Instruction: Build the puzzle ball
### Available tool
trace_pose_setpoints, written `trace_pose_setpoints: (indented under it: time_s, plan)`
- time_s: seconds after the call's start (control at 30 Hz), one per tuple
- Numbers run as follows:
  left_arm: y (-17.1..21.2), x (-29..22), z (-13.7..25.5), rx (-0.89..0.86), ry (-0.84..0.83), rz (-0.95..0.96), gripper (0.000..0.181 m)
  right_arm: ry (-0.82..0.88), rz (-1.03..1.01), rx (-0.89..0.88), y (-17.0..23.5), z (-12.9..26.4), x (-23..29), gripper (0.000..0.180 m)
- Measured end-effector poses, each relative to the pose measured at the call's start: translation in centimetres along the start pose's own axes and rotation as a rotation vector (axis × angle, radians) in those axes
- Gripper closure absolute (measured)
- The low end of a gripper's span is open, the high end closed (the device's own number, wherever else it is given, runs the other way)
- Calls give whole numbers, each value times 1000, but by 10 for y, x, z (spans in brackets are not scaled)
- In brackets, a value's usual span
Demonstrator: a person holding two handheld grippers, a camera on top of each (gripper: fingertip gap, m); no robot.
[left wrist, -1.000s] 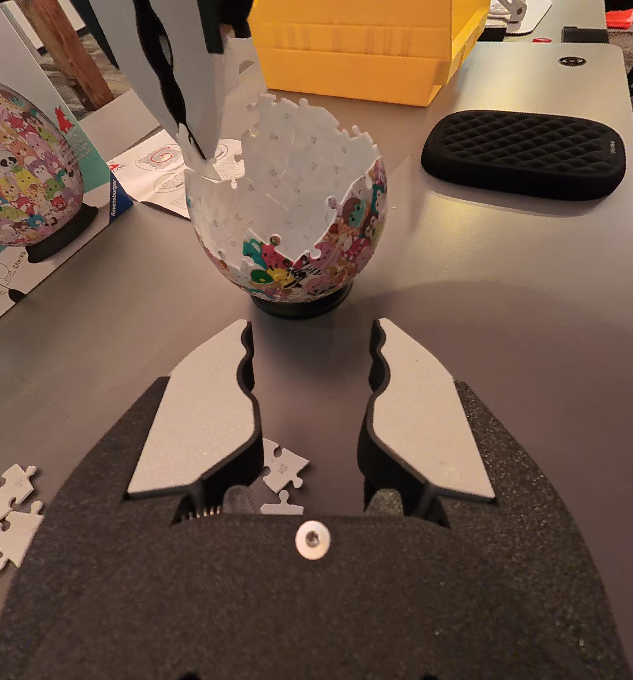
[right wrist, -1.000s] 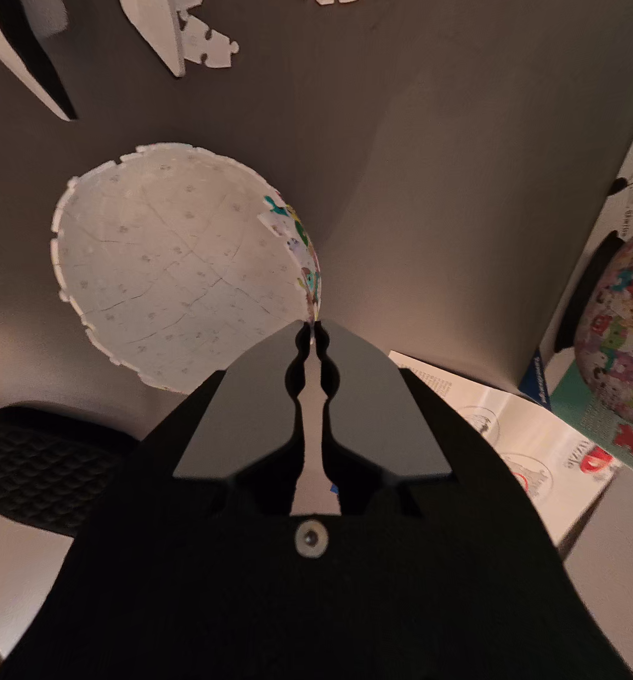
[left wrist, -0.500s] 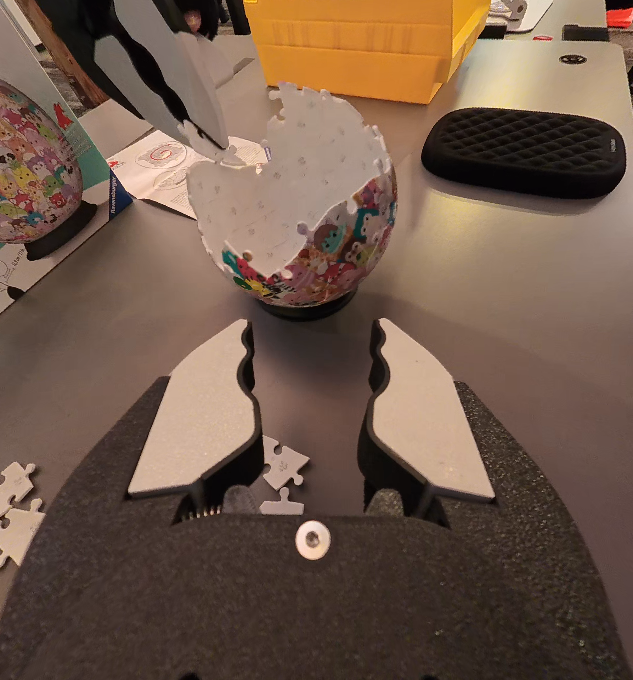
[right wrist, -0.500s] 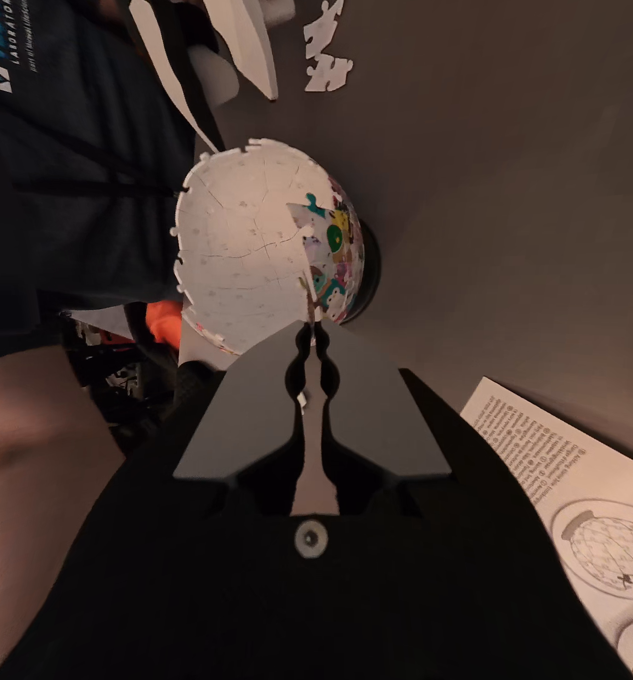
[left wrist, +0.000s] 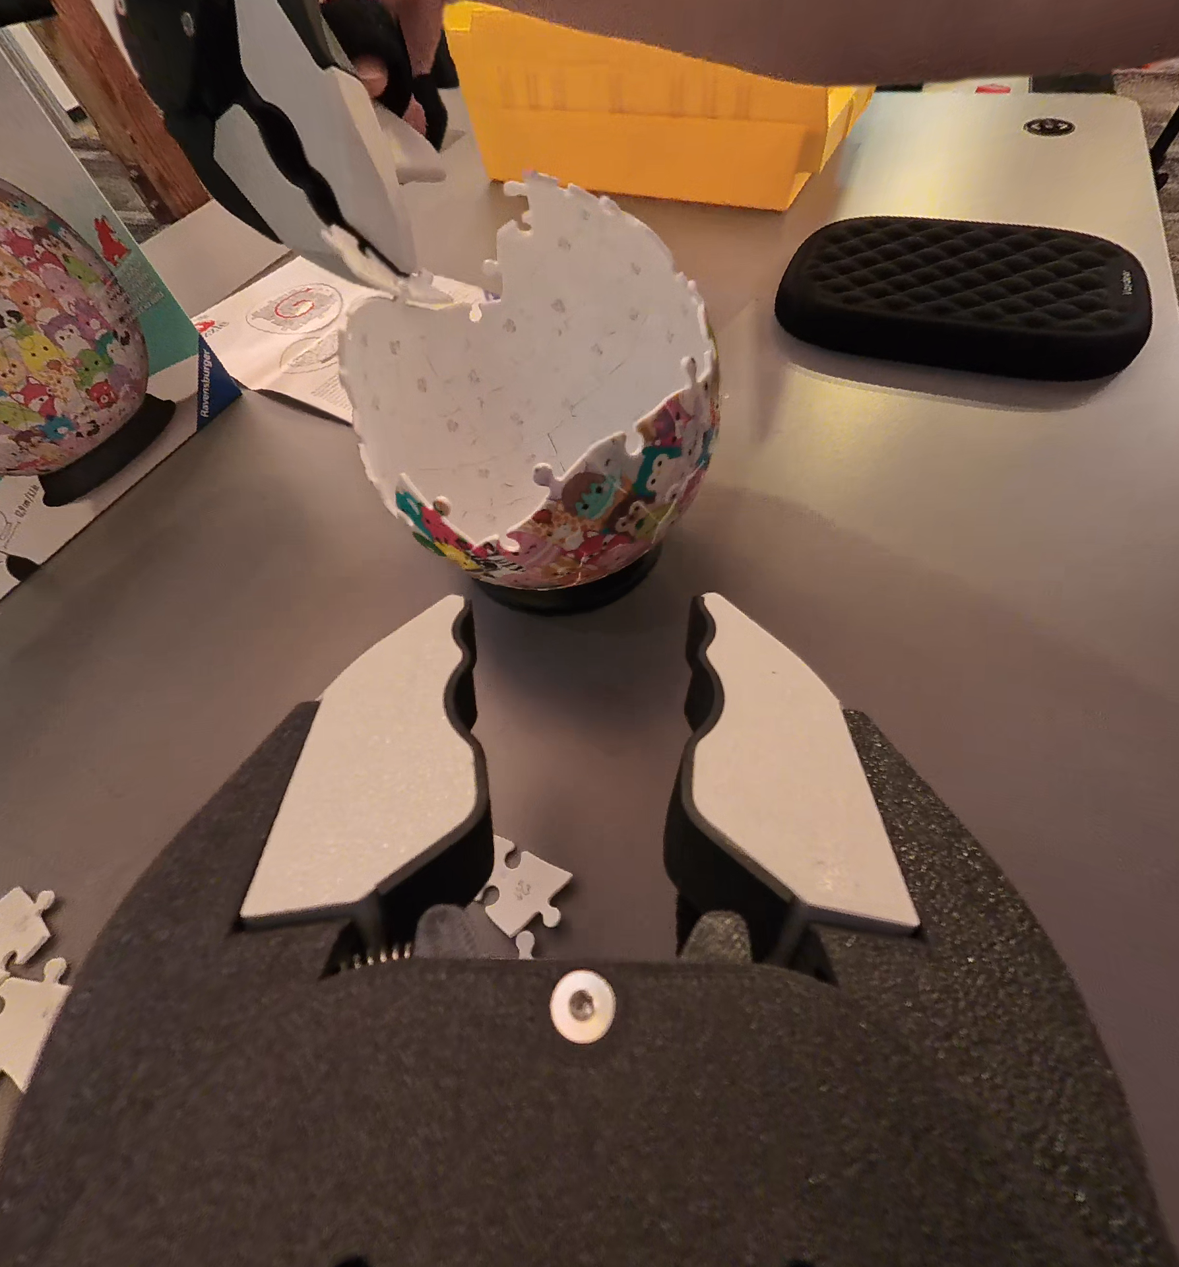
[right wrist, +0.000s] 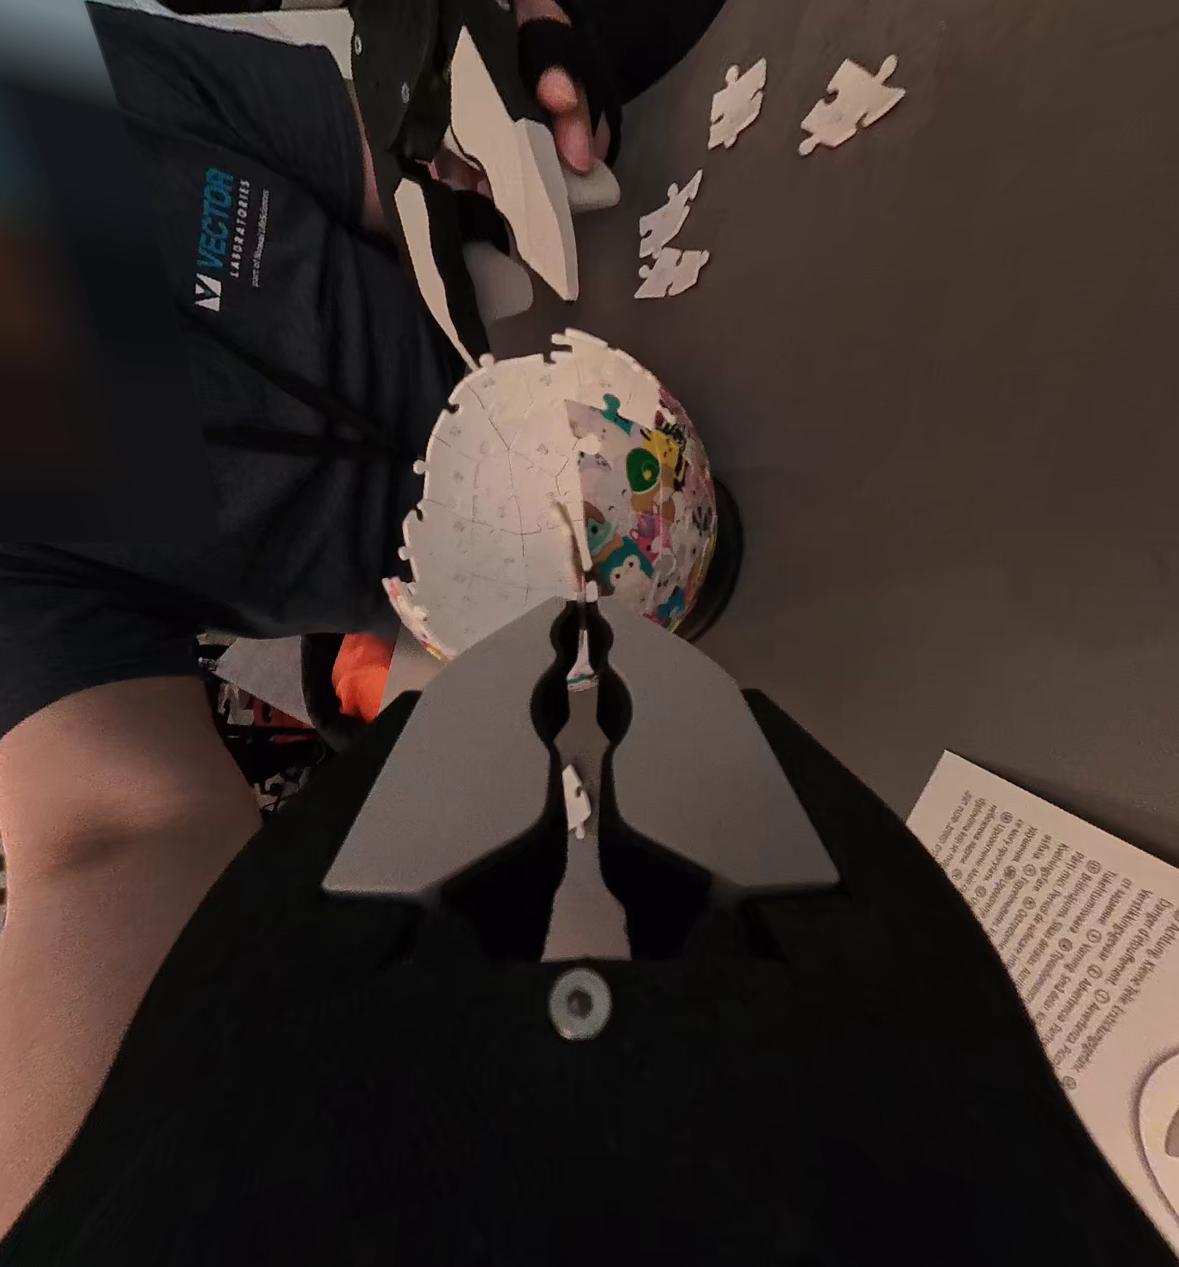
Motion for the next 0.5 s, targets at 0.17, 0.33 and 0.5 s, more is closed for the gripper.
trace_pose_setpoints:
  time_s: [0.17,0.33,0.5]
  plan:
    - [-3,2,4,-22,-10,-2,122,104,76,-32,1,0,9,177]
    - [-33,20,17,-112,29,69,126,166,104,-33,3,1,19,176]
    - [-84,53,4,-72,-3,-10,131,172,84,-45,3,1,18,176]
Point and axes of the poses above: each gripper's, where its closed fingertips meet, z back along the fingers, y out of its underside, x = y × z across the jaws, the point moved 9 cm from there along z, back along the fingers, and after that the axes turned 5 degrees about z, right-handed, at the moved point
